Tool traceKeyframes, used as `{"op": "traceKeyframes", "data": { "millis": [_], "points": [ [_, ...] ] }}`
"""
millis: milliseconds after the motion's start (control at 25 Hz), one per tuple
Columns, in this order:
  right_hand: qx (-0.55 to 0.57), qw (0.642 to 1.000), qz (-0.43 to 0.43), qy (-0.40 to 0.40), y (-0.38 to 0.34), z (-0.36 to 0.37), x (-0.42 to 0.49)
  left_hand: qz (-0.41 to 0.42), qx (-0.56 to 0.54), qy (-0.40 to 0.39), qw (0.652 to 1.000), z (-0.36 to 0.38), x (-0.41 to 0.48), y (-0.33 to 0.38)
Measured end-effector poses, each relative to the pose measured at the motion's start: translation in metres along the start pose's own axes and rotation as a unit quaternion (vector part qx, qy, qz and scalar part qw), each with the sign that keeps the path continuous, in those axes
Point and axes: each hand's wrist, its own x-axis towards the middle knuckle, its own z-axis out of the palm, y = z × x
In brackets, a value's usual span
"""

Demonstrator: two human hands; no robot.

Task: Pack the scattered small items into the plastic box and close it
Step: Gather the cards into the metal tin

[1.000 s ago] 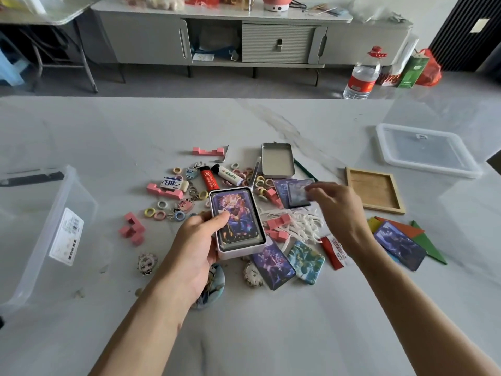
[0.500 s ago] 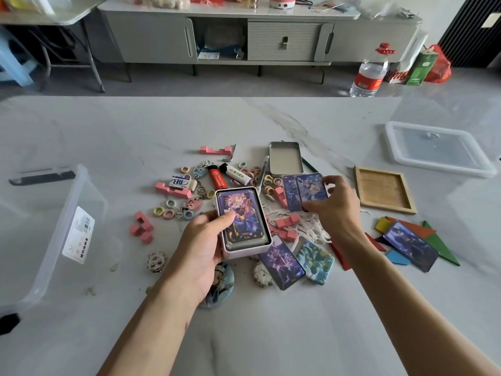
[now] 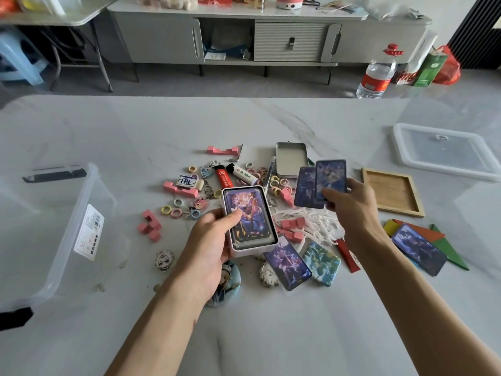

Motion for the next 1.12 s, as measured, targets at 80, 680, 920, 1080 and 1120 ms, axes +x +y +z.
{"op": "traceKeyframes", "data": {
  "millis": [80,680,920,1080,1120],
  "points": [
    [0.105,0.992,-0.024,-0.069,-0.013,-0.004,-0.017,0.002,-0.014,0.005,1.000,0.000,0.001,-0.001],
    [-0.046,0.986,-0.123,-0.103,-0.010,0.030,-0.067,0.004,-0.054,-0.071,0.996,0.018,-0.004,-0.009],
    [-0.173,0.964,-0.189,-0.075,-0.012,0.035,-0.079,0.008,-0.060,-0.044,0.997,0.018,-0.006,-0.008],
    [-0.234,0.944,-0.209,-0.097,-0.015,0.039,-0.083,0.009,-0.067,-0.039,0.997,0.018,-0.006,-0.008],
    [-0.247,0.940,-0.210,-0.102,-0.015,0.040,-0.083,0.010,-0.069,-0.041,0.997,0.018,-0.006,-0.008]
  ]
}}
